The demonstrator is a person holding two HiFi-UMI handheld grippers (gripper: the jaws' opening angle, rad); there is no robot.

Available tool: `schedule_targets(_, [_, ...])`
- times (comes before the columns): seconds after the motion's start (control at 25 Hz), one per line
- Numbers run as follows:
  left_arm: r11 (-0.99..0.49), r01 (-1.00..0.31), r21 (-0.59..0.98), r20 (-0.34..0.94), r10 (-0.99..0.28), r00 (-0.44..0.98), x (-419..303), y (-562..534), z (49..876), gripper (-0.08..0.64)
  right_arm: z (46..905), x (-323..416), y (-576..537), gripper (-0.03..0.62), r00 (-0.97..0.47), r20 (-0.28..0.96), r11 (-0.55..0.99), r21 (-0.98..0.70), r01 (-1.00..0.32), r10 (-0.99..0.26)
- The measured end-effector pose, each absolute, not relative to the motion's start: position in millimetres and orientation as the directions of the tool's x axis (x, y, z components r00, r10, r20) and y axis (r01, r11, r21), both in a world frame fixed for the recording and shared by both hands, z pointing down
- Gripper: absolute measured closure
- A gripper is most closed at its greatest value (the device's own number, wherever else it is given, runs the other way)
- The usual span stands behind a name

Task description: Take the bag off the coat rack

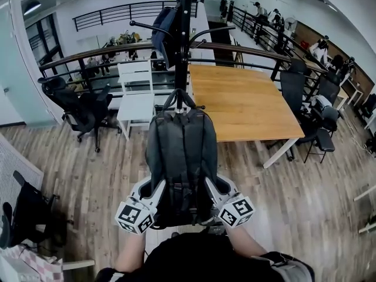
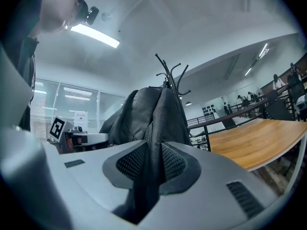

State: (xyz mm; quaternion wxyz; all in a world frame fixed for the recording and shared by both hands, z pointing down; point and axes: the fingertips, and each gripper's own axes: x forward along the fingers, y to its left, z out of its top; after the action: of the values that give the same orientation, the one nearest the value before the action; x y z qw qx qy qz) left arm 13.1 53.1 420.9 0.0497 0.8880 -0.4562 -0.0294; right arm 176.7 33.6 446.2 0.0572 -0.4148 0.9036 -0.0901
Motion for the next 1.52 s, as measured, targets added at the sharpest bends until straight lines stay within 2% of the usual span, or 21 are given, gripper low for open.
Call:
schedule_targets(0.64, [-0.418, -0.9, 0.12, 0.081, -0.9, 0.429, 73.0, 126.9, 470.3, 0.468, 491.4, 230.5, 85.2, 0.497, -0.767, 0.0, 0.753, -0.192, -0.63, -0.642])
schedule_targets(1.04, [-0.353, -0.918, 0.182, 0.144, -0.914, 0.381, 105.6, 160.2, 471.9, 0.468, 487.3, 258.8, 109.4, 0.497, -0.817, 0.054, 0.799, -0.179, -0.574, -0.575])
schedule_targets(1.52, [-0.343, -0.916, 0.207, 0.233, -0.892, 0.387, 133.1, 230.7, 502.6, 0.469, 519.1, 284.1, 182.5, 0.497, -0.844, 0.074, 0.814, -0.23, -0.533, -0.532])
